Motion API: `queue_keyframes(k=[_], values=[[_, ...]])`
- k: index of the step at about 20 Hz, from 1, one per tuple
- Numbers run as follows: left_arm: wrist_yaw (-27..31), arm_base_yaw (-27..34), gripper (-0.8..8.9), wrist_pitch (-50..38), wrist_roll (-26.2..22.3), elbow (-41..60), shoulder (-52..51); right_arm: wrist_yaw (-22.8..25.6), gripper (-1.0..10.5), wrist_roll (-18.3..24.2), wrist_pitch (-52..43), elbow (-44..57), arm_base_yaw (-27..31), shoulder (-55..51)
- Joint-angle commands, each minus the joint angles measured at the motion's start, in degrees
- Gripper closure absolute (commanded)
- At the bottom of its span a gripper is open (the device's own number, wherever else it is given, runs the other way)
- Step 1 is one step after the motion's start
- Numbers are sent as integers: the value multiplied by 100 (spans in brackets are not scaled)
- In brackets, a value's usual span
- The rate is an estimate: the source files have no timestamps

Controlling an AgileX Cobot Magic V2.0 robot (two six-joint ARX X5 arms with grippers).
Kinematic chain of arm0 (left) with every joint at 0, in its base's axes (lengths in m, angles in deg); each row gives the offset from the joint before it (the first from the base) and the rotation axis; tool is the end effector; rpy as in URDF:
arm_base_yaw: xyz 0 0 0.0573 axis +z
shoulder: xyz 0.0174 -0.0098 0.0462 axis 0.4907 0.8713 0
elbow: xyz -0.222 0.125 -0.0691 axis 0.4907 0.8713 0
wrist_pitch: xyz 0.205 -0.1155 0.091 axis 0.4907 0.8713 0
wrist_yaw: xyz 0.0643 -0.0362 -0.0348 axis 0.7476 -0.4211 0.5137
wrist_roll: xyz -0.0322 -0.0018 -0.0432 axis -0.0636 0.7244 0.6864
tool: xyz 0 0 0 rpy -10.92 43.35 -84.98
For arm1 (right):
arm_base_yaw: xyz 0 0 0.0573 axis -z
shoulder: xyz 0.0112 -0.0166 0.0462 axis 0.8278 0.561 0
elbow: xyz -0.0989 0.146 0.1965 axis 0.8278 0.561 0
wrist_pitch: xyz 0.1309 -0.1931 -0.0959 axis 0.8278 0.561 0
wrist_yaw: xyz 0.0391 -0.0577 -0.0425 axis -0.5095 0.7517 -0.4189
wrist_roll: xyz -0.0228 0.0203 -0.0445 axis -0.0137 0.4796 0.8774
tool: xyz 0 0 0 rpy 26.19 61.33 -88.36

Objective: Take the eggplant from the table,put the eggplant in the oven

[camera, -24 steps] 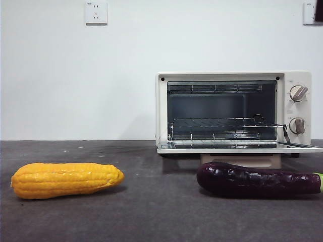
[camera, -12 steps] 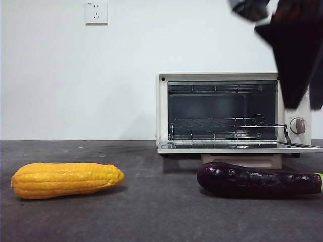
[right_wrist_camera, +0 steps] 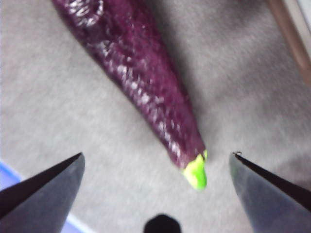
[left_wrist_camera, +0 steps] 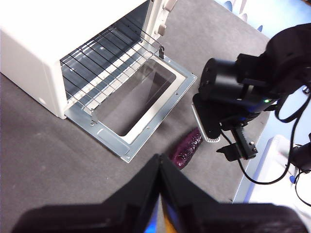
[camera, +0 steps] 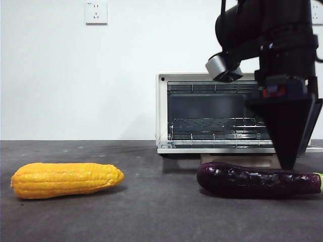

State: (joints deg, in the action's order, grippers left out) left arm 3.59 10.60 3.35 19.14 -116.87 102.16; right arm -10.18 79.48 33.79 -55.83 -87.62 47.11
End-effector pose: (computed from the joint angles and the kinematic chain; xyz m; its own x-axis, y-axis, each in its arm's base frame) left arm 0.2527 -0.1028 0.4468 0.3556 -0.7005 -0.6187 0.7789 0.5880 -0.2181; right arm 0.2466 0.1498 0.2103 0.0390 -0.0733 -0.9965 -0.8262 0.5585 -0.0734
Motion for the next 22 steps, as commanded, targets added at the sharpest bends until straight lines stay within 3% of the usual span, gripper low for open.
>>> queue_keyframes(k=[1, 4, 9, 11, 14, 16, 22], values=[[-20, -4, 819, -7, -111, 35, 9, 20, 447, 125, -144, 153, 0, 61], [-20, -4, 819, -11, -131, 35, 9, 15, 532, 151, -339, 444, 37, 61], [-20, -4, 819, -24, -131, 35, 9, 13, 556, 118, -691, 688, 37, 61], [-17, -4, 819, -24, -136, 35, 9, -28, 658, 31, -765, 691, 37, 61], [-17, -4, 819, -24, -136, 35, 9, -94, 699, -109, -885, 695, 37, 61], [-17, -4, 819, -22, -153, 35, 9, -321, 793, -160, -892, 702, 37, 61], [-17, -4, 819, -20, -153, 35, 9, -444, 793, -295, -931, 835, 37, 63]])
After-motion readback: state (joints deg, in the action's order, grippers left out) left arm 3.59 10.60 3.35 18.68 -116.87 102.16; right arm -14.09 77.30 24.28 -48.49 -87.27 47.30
